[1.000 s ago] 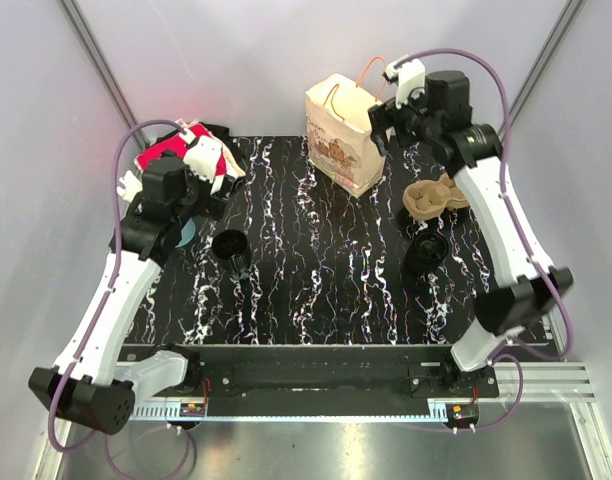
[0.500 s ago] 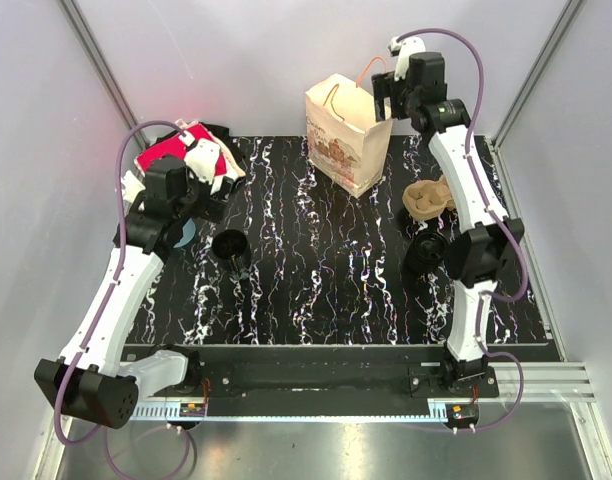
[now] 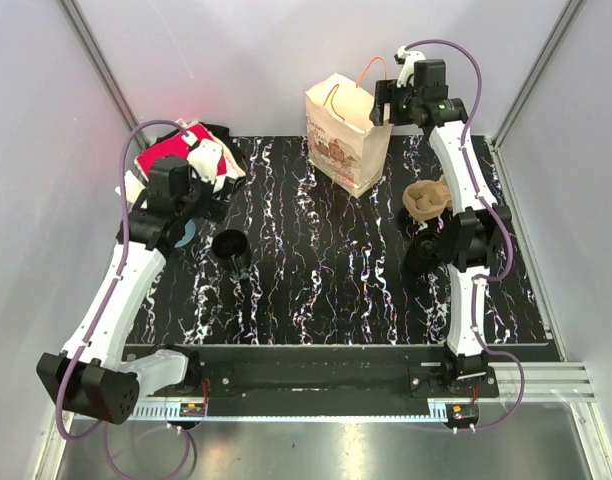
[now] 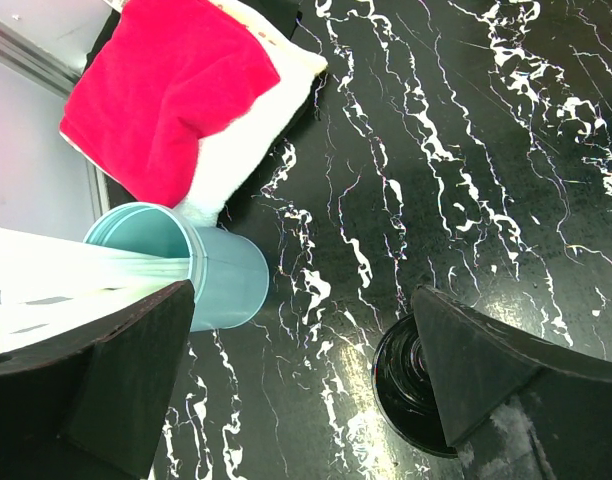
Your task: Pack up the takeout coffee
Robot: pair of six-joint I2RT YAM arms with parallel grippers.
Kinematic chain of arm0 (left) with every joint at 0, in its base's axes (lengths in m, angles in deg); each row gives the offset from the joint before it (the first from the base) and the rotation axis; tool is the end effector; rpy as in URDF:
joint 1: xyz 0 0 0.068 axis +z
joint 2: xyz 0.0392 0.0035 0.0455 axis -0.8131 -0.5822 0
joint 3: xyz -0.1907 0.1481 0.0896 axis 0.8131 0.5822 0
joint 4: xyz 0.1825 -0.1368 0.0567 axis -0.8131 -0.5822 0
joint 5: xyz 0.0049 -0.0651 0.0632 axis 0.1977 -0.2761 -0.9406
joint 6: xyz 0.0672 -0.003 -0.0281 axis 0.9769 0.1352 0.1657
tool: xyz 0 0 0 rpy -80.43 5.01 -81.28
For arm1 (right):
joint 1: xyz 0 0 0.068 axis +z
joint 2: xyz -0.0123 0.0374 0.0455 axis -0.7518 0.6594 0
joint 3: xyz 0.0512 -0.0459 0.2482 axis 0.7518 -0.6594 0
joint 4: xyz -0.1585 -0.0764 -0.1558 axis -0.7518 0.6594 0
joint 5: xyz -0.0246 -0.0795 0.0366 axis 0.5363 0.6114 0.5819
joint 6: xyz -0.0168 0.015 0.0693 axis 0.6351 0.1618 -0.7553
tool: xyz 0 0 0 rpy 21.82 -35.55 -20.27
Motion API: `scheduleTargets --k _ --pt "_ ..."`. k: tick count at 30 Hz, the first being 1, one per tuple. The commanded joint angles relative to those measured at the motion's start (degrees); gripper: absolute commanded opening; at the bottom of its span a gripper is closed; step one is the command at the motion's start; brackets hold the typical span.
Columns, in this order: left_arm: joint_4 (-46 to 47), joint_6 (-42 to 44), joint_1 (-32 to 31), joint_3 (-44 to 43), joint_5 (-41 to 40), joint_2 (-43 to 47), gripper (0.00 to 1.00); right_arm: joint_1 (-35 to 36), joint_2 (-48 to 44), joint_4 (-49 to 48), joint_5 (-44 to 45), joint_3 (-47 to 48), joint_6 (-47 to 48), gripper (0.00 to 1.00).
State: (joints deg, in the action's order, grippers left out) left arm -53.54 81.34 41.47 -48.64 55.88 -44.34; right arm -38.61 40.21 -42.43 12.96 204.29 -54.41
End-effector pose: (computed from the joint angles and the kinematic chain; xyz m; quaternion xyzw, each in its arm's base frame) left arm 0.2416 -0.0502 0.3462 0.1791 0.8440 0.0415 0.5038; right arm 0.4870 0.0966 0.3463 -0.1184 0.8469 0.1089 0.5069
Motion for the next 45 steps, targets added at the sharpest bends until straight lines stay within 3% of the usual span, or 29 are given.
scheduleTargets --k 1,9,13,24,27,31,35,41,45 --pt "3.6 -0.6 0.4 0.0 1.1 0.0 0.99 0.5 -3.2 0.3 -10.1 -3.1 -3.2 0.82" --pt "3.7 -0.7 0.4 0.0 1.9 -0.5 0.99 0.4 -14.4 0.2 -20.4 -15.3 -8.7 0.74" --pt "3.7 -0.6 0.4 0.0 2.4 -0.6 0.99 0.6 -19.9 -1.3 -21.6 -21.5 -10.8 0.72" --pt "3.3 -0.8 0.4 -0.5 4.2 -1.4 0.99 0.7 -27.5 -2.3 -13.6 -24.2 -11.8 0.72" --pt "3.2 -0.9 0.4 -0.4 4.4 -1.5 0.99 0.7 -26.7 -1.4 -8.8 -23.4 -12.4 0.70" --pt "3.2 -0.9 0.4 -0.4 4.6 -1.6 0.99 1.6 -25.0 -1.4 -9.1 -22.8 -13.6 0.70" --pt "3.1 -0.8 0.4 -0.2 4.5 -1.5 0.99 2.3 -24.0 -2.0 -1.9 -23.3 -16.2 0.66" --pt "3.1 -0.9 0.3 -0.1 4.7 -1.6 0.99 2.1 -20.2 -5.8 8.5 -20.2 -10.7 0.66" --pt "3.1 -0.6 0.4 0.0 4.7 -1.5 0.99 -0.5 -19.1 -9.8 12.5 -20.8 -13.5 0.66"
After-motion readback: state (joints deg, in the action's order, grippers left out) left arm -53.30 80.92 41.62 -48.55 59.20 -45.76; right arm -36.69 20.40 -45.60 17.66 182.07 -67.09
